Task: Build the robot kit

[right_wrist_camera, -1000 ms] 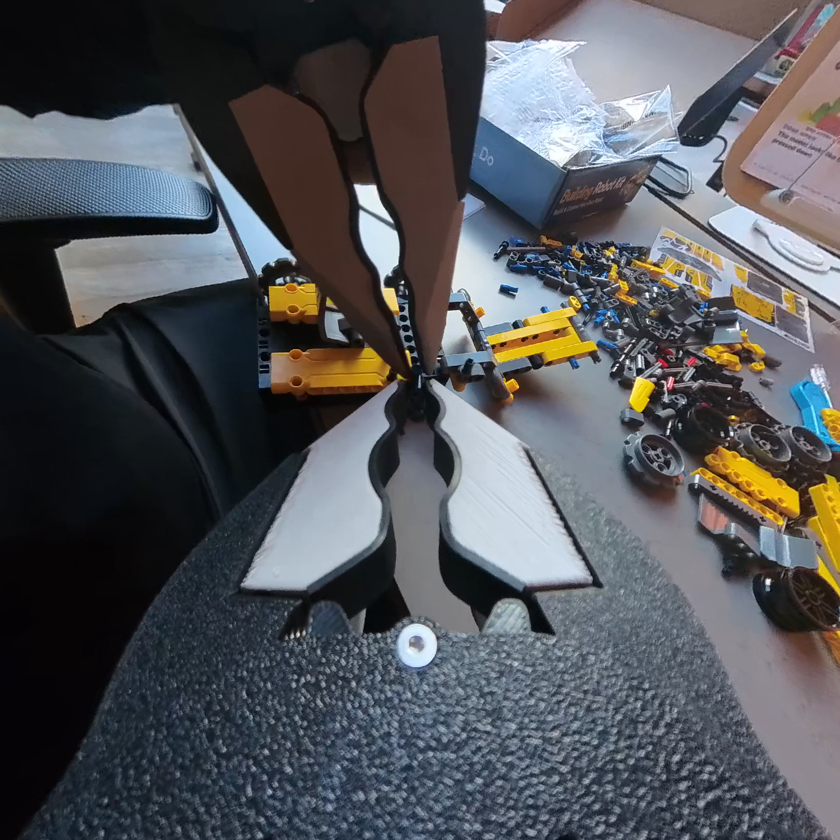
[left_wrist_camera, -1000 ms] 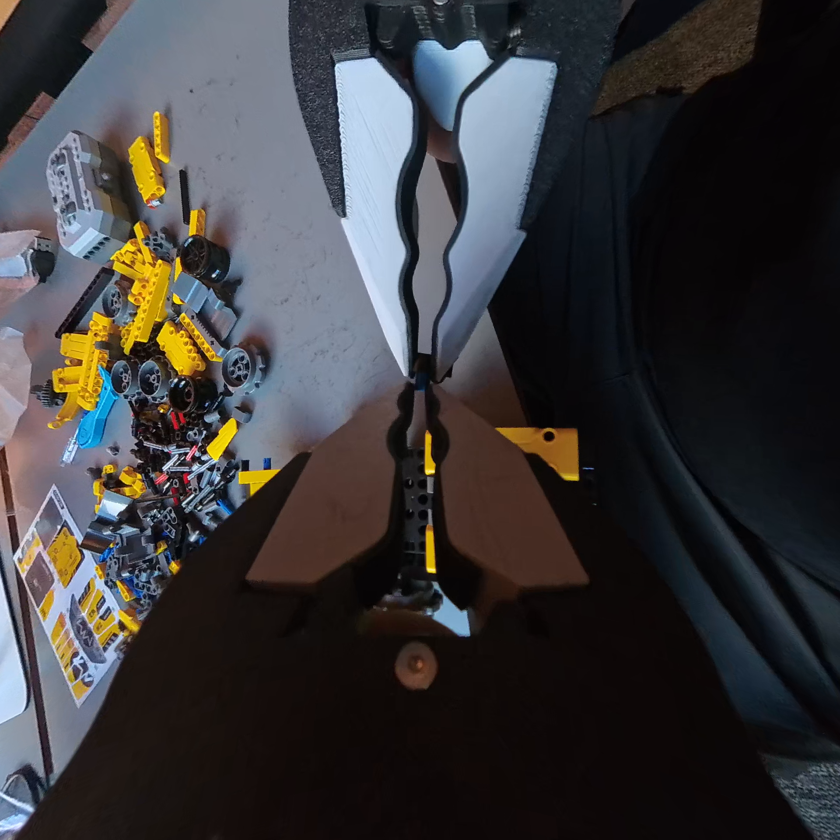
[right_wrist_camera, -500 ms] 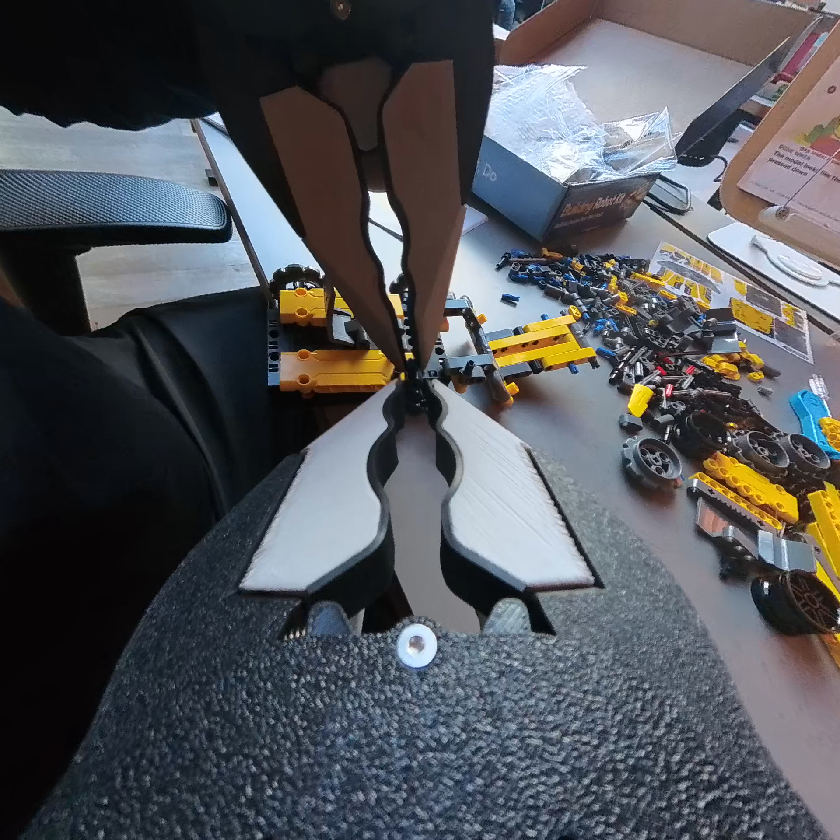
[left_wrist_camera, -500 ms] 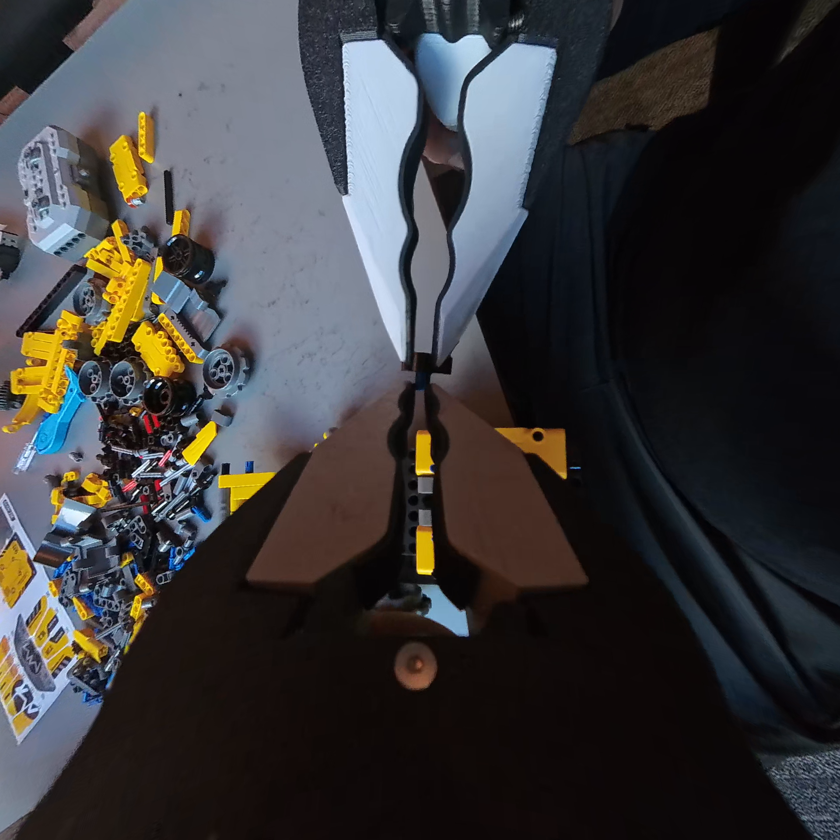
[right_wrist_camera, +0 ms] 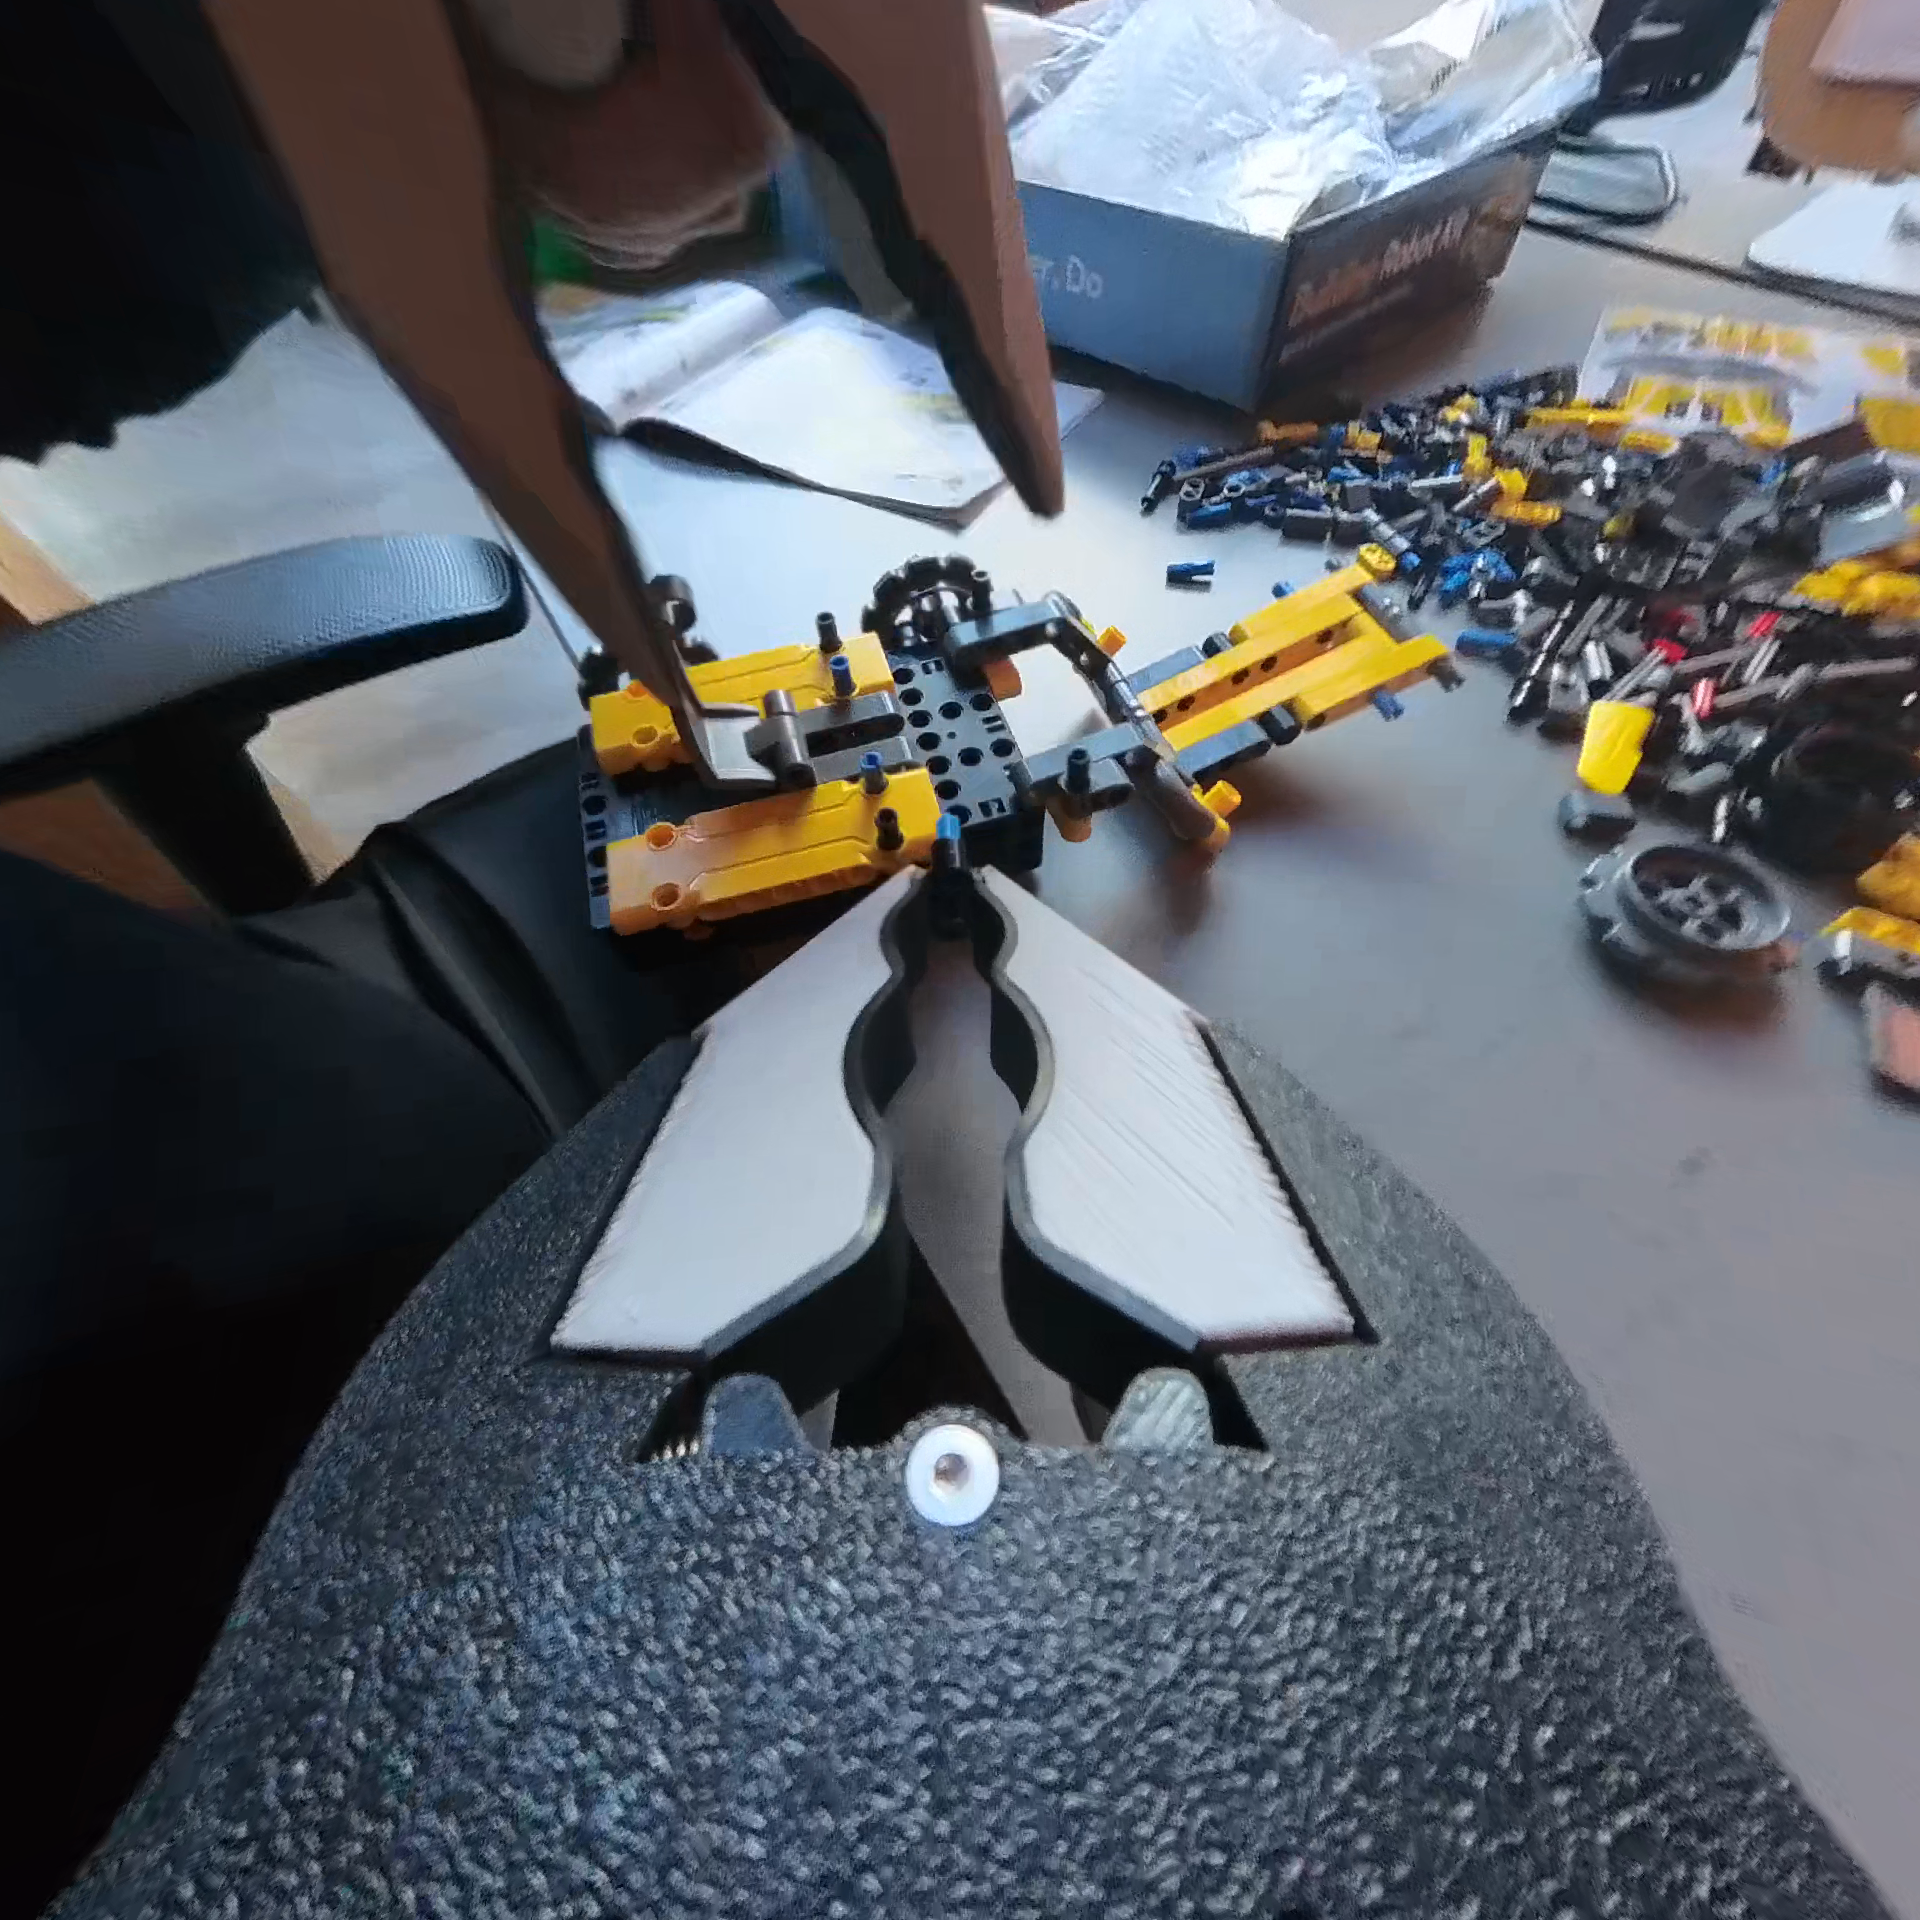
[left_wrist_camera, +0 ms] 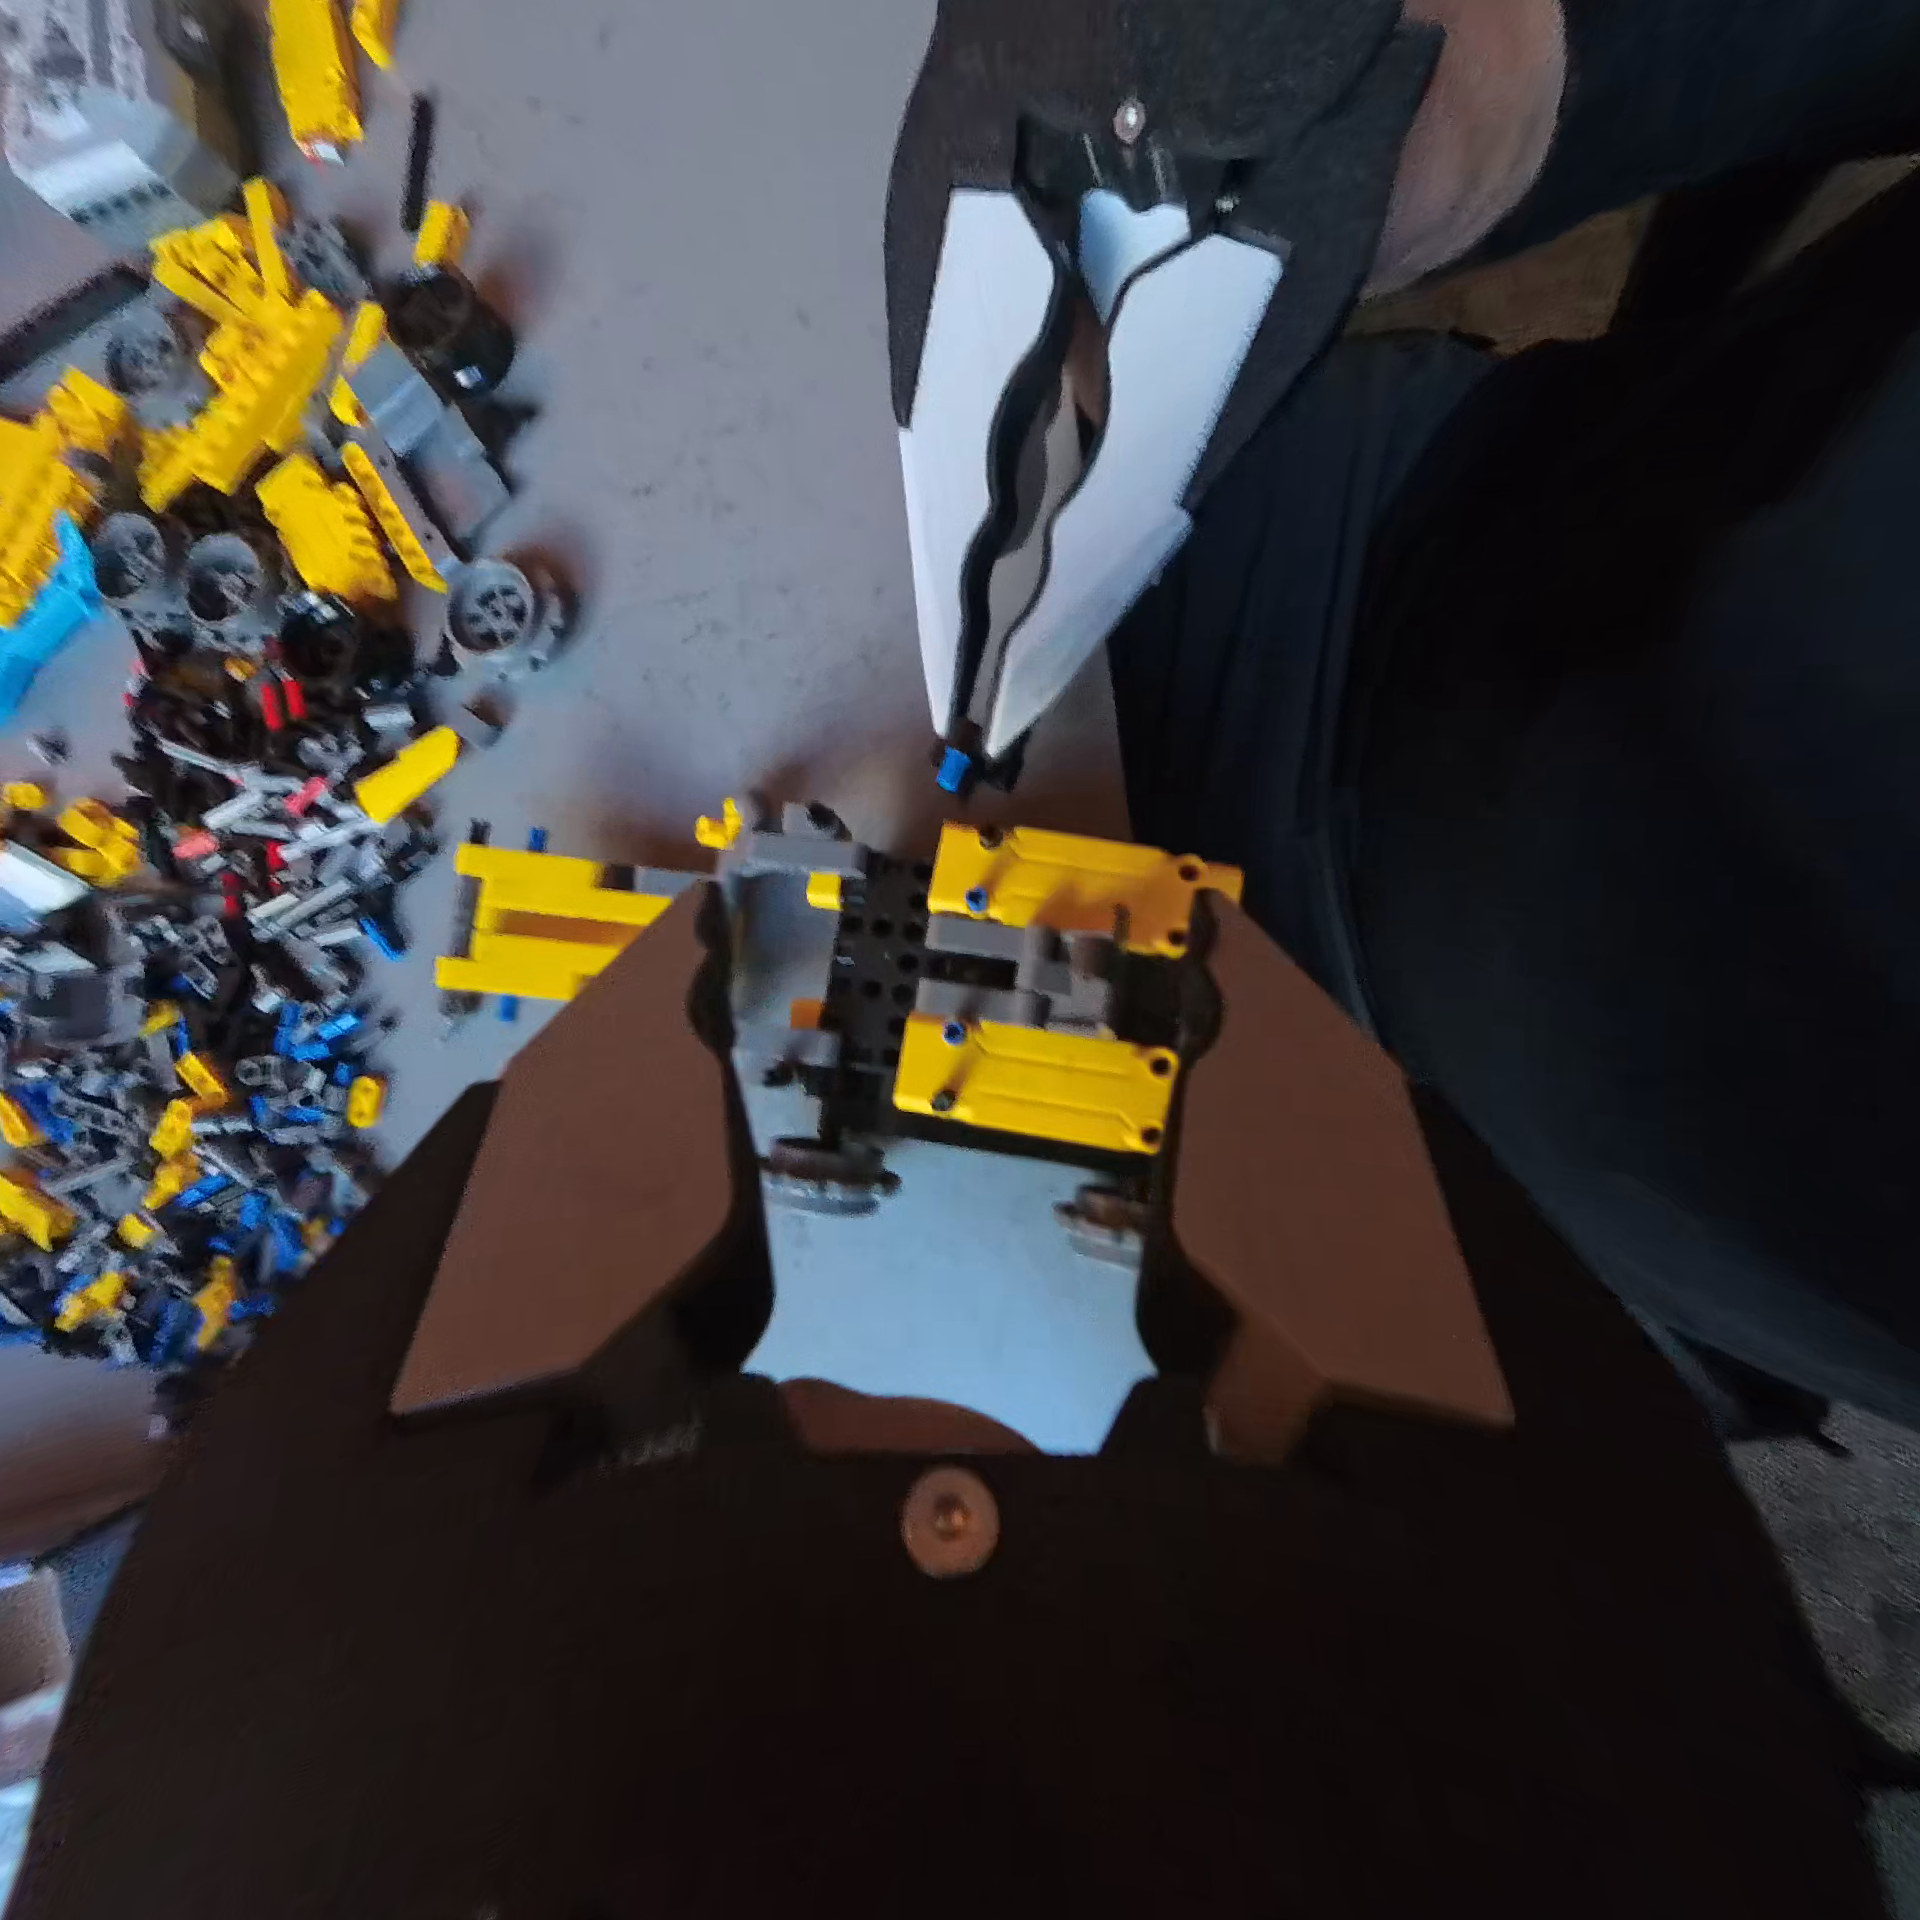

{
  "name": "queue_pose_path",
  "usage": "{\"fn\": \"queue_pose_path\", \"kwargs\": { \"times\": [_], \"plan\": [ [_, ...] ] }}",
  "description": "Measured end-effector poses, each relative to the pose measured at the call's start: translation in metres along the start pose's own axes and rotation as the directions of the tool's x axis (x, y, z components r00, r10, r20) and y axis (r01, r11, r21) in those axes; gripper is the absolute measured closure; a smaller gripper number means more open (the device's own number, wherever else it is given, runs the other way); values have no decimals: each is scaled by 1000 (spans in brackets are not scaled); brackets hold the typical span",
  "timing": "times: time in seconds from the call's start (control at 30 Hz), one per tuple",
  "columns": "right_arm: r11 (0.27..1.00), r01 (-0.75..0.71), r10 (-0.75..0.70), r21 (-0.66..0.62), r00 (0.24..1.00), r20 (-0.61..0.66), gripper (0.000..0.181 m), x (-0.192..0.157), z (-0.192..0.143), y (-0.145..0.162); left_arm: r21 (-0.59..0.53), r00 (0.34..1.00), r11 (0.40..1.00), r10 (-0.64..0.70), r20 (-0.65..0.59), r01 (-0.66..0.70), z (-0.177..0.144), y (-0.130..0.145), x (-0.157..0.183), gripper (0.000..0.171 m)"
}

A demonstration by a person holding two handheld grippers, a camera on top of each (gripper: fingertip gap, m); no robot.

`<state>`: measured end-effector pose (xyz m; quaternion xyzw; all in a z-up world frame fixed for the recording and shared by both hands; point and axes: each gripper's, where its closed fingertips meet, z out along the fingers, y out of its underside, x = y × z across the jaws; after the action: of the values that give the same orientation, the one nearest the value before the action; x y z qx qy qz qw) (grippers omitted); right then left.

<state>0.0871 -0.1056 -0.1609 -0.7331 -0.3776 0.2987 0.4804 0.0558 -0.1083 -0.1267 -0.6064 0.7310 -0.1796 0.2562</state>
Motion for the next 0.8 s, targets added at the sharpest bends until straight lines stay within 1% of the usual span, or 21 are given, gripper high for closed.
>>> {"fn": "queue_pose_path", "kwargs": {
  "times": [0.03,0.1,0.17,0.2,0.27,0.4,0.43,0.47,0.57,0.6,0.67,0.7,0.77,0.8],
  "plan": [
    [1000,-2,2,12,1000,3,175,0,2,1,-22,1000,1000,-7,-9,7,1,7,4,80],
    [998,65,-65,26,998,-23,175,3,4,4,-106,1000,994,10,-30,-13,11,29,14,78],
    [994,106,-106,8,994,-40,175,3,7,7,-182,999,982,47,-16,-49,22,48,17,71],
    [994,107,-106,5,993,-43,174,3,8,7,-173,998,984,46,-34,-51,26,48,21,66],
    [996,86,-86,7,995,-54,174,3,10,6,-183,997,980,65,-38,-71,32,49,23,70],
    [999,52,-52,-8,995,-89,174,7,13,10,-204,993,972,110,-51,-118,43,48,26,59],
    [999,46,-47,-15,994,-96,174,7,13,12,-203,992,972,110,-54,-119,45,46,25,59],
    [999,41,-43,-20,994,-100,174,8,13,14,-196,994,975,97,-51,-105,46,44,23,59],
    [999,37,-39,-17,993,-113,174,8,11,14,-163,994,986,4,-110,-22,47,36,26,61],
    [999,37,-38,-12,993,-113,174,7,10,13,-188,995,982,-1,-103,-19,49,40,23,61],
    [999,35,-35,3,993,-116,174,7,10,12,-250,995,967,25,-96,-48,54,51,22,50],
    [1000,31,-30,1,993,-110,174,6,11,13,-268,995,962,37,-94,-61,57,55,23,48],
    [1000,22,-23,-5,995,-95,174,3,13,14,-307,994,946,82,-76,-102,60,63,21,40],
    [1000,24,-24,-4,995,-95,174,2,14,14,-319,992,940,105,-66,-120,63,65,21,39]
  ]
}}
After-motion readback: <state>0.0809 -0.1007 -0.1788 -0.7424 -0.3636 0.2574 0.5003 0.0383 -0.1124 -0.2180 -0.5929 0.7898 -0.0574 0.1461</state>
